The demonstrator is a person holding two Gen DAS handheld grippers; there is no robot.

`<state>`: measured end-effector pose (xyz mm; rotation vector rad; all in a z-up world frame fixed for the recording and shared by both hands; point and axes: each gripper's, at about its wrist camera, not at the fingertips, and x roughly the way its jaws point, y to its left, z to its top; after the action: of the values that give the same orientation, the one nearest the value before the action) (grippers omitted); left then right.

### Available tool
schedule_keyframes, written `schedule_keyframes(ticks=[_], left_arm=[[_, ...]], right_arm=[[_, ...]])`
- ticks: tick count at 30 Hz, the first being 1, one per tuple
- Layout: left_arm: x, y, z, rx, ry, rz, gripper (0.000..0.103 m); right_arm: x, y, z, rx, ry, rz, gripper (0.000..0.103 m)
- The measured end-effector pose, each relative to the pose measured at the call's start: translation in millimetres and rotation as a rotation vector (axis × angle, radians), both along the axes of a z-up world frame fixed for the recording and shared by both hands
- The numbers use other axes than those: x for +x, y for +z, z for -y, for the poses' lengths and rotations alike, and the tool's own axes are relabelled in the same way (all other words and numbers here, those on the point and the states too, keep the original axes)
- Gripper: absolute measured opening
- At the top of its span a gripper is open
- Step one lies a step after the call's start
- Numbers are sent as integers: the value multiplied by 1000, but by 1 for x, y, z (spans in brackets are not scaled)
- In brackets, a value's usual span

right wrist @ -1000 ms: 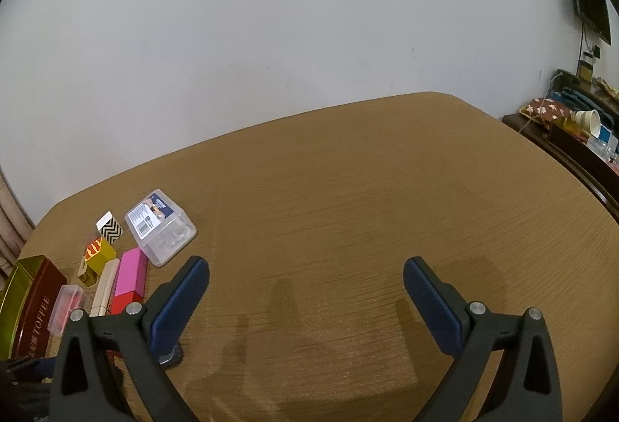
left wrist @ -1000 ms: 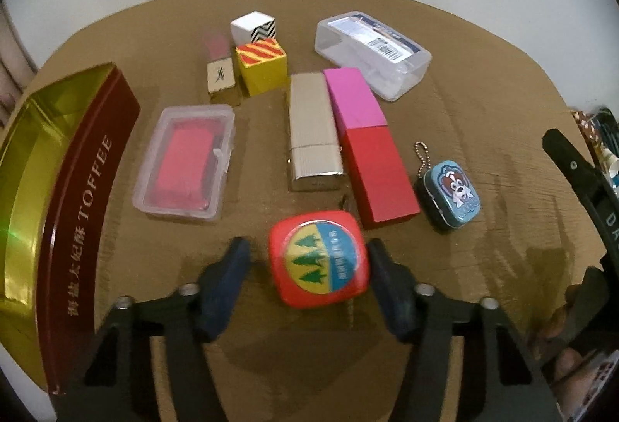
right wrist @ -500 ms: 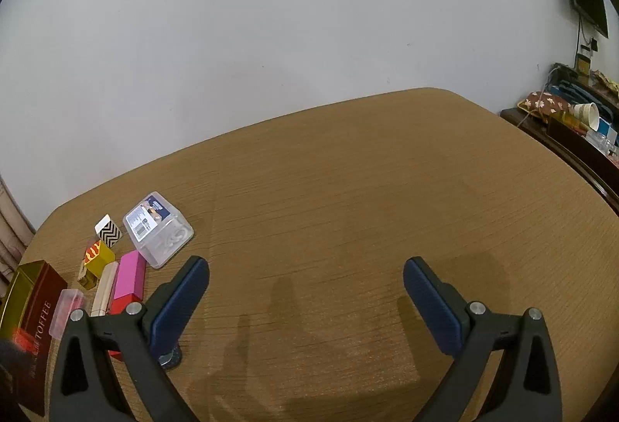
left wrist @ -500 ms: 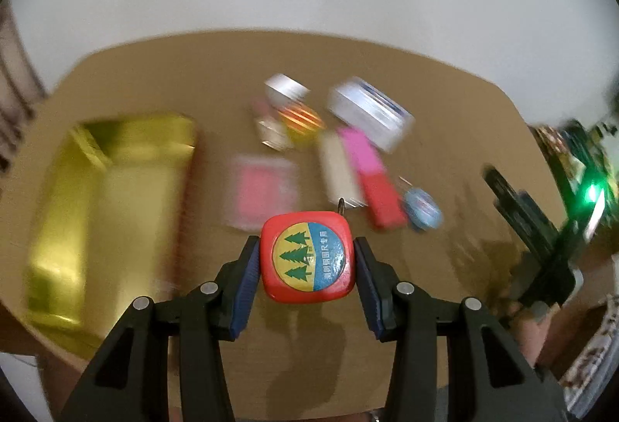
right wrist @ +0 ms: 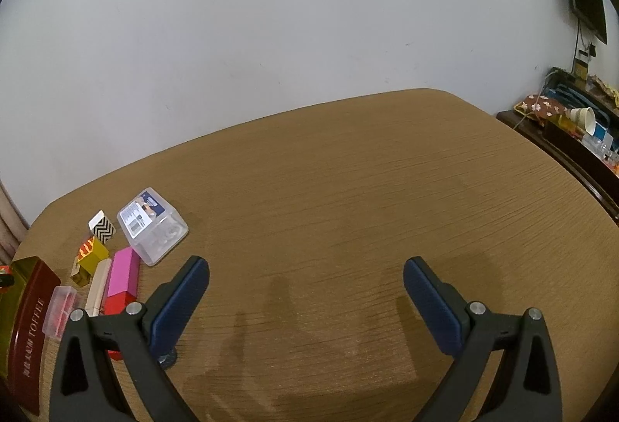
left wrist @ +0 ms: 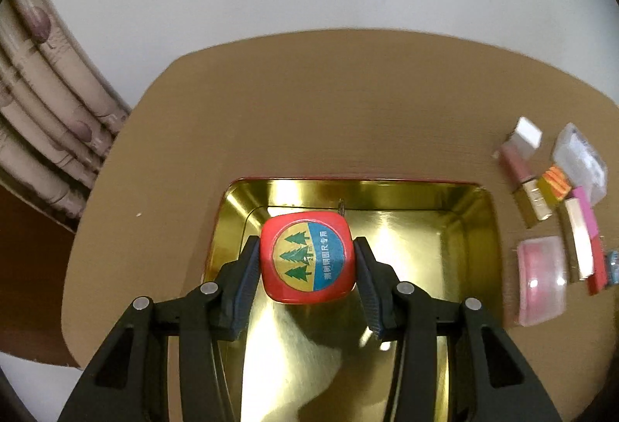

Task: Organize rigid objects
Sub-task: 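Carry the red tin over the gold tray and open the left gripper, then grasp the blue dog-print tin with the right gripper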

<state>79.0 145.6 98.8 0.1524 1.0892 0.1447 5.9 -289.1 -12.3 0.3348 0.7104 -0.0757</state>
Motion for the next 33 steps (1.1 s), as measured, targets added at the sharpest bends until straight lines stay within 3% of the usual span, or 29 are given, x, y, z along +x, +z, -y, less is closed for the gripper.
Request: schedule_keyframes(ticks=[7,10,13,16,18,21,24,28,33], left_arm=[[1,-11,12,12,50,-22,43],[0,-12,23,60,49,-11,46],[-5,1,41,99,32,-5,51],[-36,19,53,100,-3,68,62],[-62,40,64,65,-15,128,77],[-108,68,78,-41,18,194,91],[-160,76,98,-192,26,214,92],[-197,50,75,-267,19,187,92],[-230,20,84,-342,58,91,92]], right_arm=[[2,0,-4,-21,5,-12,103],[3,0,-5,-25,8,-16,103],[4,0,-7,-25,24,-17,103],[1,3,-13,-22,121,-15,103],[-7,9,-21,-35,215,-13,103],[-17,15,-43,-55,401,-31,103],[-19,17,-63,-111,526,-59,102],[-12,24,-73,-127,614,-80,98],[2,13,-84,-174,670,-153,69]])
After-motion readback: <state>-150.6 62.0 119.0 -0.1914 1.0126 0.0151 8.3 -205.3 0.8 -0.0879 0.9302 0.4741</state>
